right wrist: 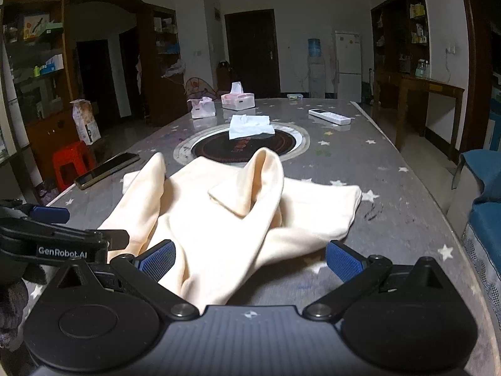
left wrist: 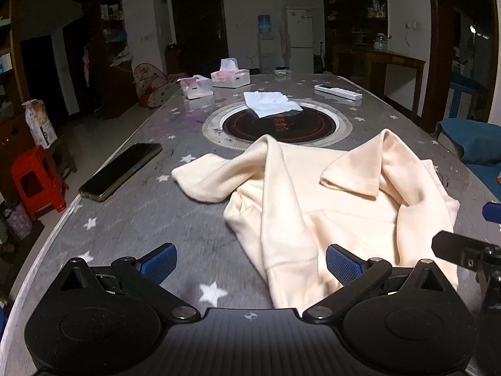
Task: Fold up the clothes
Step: 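Grasp the sweatshirt collar edge with the left and right grippers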
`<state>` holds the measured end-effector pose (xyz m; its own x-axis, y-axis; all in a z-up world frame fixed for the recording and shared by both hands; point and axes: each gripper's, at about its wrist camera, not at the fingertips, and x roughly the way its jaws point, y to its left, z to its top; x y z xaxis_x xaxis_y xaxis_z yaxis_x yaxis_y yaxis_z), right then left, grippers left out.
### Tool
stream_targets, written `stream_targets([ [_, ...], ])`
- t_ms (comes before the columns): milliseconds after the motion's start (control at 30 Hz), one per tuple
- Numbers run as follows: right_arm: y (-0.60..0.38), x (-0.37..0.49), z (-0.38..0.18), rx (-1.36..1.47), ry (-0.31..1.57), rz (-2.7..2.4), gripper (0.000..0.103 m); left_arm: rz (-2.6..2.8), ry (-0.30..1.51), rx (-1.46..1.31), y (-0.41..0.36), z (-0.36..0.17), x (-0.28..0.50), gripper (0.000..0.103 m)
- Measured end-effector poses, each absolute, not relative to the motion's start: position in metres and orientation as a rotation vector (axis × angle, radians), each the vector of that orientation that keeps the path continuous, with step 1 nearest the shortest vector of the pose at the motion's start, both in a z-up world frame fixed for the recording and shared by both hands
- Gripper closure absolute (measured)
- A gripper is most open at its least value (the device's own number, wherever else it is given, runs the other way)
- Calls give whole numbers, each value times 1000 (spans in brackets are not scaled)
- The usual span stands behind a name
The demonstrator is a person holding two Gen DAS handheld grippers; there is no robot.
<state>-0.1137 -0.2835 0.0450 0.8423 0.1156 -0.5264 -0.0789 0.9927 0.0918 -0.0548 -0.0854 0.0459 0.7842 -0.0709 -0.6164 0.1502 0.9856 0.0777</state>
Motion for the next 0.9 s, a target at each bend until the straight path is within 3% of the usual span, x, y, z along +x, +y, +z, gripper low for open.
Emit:
stream_targets([
  [133,-289,-103,47,73,555,97,0,-135,667,121,-87,45,-46,12],
  [200,-291,-98,48,72,558,89,1,-147,672,119,-88,43,-42,25],
  [400,-296,-83,49,60,561,79,8,-180,693,105,-87,40,-34,49],
  [533,-298,-71,48,61,578,88,17,-208,705,98,-85,39,-31,67],
  [600,-298,-65,46,63,592,96,23,-224,707,95,-85,39,-31,82],
  [700,-297,-58,43,72,617,104,31,-243,702,88,-84,40,-32,93],
  [900,-297,-54,39,94,639,118,54,-264,678,73,-80,44,-38,99],
])
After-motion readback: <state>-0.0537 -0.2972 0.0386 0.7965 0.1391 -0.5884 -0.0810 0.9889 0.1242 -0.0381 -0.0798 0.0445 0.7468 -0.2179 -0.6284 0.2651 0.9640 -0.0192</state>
